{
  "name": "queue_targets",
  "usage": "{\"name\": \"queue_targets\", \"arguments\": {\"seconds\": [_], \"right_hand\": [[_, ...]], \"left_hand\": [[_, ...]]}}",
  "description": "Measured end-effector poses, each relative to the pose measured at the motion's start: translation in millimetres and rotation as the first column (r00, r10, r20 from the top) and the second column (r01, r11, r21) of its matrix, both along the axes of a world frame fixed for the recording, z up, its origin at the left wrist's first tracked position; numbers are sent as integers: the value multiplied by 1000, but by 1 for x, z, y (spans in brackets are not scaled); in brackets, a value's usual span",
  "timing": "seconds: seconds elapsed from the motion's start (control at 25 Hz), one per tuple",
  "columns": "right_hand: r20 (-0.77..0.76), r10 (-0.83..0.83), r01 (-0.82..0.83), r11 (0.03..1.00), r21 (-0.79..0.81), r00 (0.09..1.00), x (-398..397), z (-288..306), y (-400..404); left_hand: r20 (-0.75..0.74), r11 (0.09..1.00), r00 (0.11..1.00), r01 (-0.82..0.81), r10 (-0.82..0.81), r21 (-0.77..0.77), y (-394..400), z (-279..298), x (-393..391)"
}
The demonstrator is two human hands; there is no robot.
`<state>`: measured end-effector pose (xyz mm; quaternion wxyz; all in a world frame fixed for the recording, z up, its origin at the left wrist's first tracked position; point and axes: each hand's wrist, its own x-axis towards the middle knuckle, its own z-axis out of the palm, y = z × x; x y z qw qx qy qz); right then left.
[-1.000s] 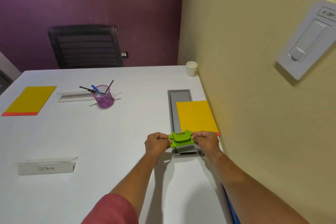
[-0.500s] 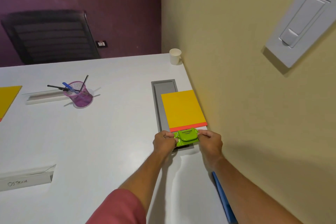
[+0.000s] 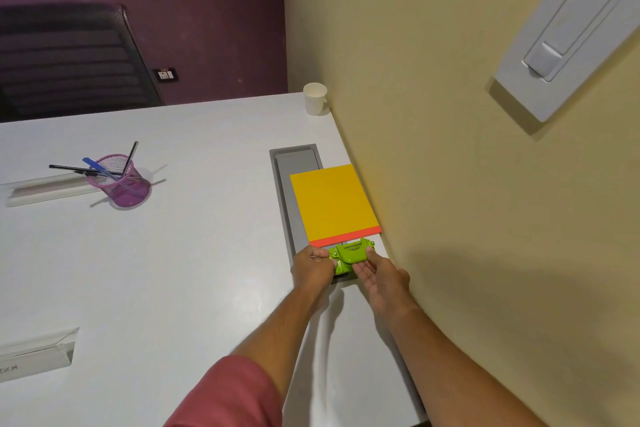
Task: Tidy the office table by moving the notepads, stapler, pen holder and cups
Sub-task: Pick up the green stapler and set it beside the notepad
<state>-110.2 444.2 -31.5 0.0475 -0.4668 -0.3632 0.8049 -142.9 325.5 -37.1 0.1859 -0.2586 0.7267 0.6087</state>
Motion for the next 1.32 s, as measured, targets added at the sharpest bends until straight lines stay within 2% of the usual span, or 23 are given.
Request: {"name": "queue_targets", "arguments": {"seconds": [0.16,0.32,0.4,0.44,0.48,0.52,0.6,0.64,0.68,0.76,0.92,1.32], "right_hand": [[-26,-53,51,994,-92,998,3,-4,0],[-53,-58,53,994,-91,997,4,-10,7],[-58,-65,61,996,-69,996,3,-13,12],[-61,-72,69,996,-56,995,3,-15,14],[-63,-82,79,996,-45,995,2,-17,17],[-61,-95,93,995,-36,994,1,-18,18],[-45,-109,108,994,-18,993,-1,-23,21],[-35,-107,106,994,-12,994,-2,-23,22],[-25,-104,104,995,-8,994,-2,-24,21],[-1,-104,104,995,-4,995,-2,-26,21],[34,-88,89,996,-27,996,-3,-31,22],[81,-92,94,995,-20,992,-6,-29,21]], "left_hand": [[12,999,999,30,-30,26,6,-1,2],[-36,991,990,136,-135,14,8,-1,3],[-116,973,967,221,-227,-65,5,1,2],[-178,947,935,282,-307,-153,2,2,2],[-227,896,883,346,-411,-278,-1,3,1],[-242,808,812,399,-531,-433,-5,3,0],[-182,543,658,399,-731,-739,-14,-1,-2],[-145,433,596,374,-790,-820,-19,-4,-4],[-113,363,557,362,-823,-859,-23,-6,-6],[-62,295,529,369,-846,-881,-29,-10,-7],[-3,252,526,403,-850,-880,-37,-15,-6],[22,256,550,424,-835,-869,-40,-16,-6]]}}
